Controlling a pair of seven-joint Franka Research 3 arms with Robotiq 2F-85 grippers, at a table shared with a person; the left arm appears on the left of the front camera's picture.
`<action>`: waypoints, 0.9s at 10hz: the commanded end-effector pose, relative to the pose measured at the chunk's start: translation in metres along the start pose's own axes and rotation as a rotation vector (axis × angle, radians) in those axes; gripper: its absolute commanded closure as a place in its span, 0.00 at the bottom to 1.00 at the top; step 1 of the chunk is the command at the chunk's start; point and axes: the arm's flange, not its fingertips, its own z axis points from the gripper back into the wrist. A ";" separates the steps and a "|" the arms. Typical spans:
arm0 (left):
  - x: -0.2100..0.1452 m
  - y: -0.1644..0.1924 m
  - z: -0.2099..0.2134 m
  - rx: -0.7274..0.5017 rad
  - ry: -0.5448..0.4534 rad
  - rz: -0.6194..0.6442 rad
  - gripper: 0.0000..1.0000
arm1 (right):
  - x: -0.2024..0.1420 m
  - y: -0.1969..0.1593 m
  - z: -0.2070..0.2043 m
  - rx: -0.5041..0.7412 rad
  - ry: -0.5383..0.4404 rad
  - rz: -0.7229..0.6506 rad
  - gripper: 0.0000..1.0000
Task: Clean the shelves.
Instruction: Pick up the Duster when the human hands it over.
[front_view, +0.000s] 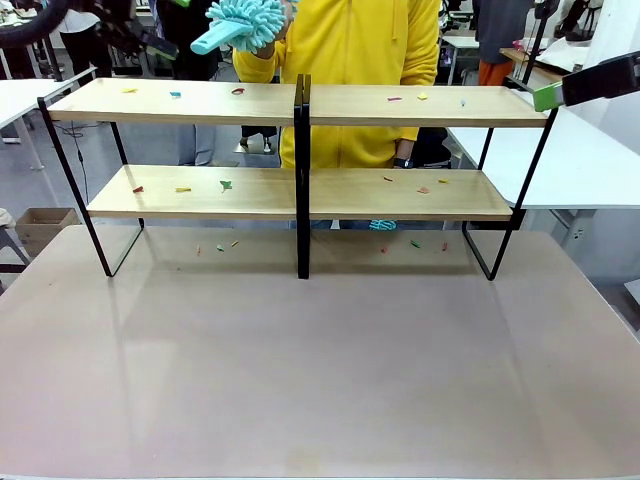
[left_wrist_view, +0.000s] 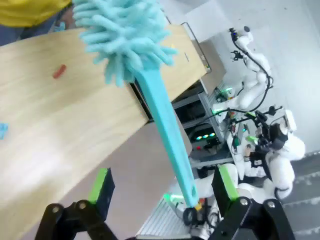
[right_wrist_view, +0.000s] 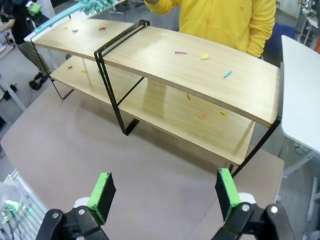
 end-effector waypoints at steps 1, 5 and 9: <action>0.010 -0.012 -0.011 -0.021 0.014 0.052 0.00 | 0.000 -0.001 0.000 0.003 -0.002 -0.005 0.00; 0.013 -0.003 -0.039 -0.072 0.020 0.122 0.00 | 0.000 -0.001 0.000 0.003 -0.002 -0.005 0.00; 0.014 0.000 -0.042 -0.114 0.006 0.125 0.58 | 0.000 -0.001 0.000 0.003 -0.002 -0.005 0.00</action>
